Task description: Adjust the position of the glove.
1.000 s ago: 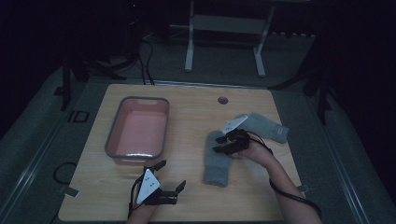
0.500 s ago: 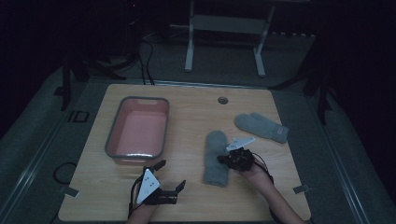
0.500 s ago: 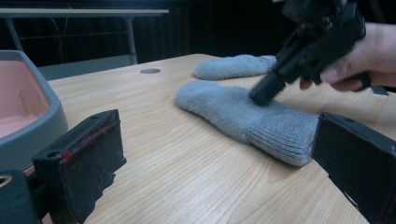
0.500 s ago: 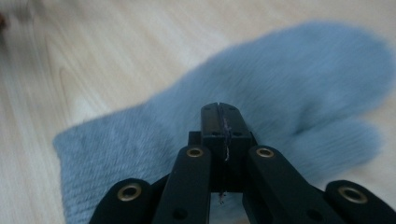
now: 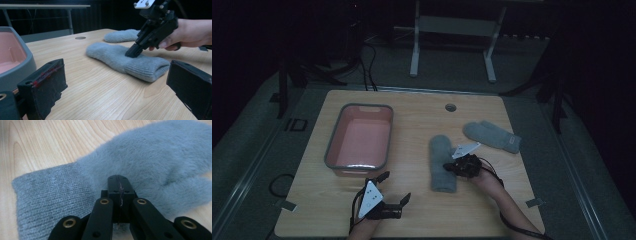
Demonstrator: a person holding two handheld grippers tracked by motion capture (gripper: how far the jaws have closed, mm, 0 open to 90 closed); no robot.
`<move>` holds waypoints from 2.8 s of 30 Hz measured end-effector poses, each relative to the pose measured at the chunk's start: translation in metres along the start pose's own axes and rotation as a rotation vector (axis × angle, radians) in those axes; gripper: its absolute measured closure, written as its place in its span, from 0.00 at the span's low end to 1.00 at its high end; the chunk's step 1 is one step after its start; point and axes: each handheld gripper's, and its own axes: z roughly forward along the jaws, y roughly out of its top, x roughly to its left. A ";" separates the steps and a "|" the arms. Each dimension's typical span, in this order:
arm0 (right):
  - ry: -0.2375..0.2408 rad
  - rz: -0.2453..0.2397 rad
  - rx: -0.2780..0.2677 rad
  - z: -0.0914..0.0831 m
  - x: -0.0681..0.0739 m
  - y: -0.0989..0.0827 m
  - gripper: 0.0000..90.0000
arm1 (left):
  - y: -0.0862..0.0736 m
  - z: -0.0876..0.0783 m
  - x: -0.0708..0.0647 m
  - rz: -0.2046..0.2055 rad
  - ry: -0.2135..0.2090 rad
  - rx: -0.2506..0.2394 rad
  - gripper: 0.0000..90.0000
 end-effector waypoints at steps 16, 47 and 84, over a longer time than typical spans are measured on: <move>-0.030 0.015 -0.011 0.012 -0.003 0.012 1.00 | 0.000 0.000 0.000 0.002 0.001 -0.001 0.03; -0.246 0.233 -0.233 -0.098 -0.077 -0.029 0.37 | 0.000 0.000 0.000 -0.003 -0.001 0.001 0.03; -0.346 0.179 -0.004 -0.069 -0.162 -0.078 0.87 | -0.001 -0.002 0.001 -0.020 0.020 -0.015 0.03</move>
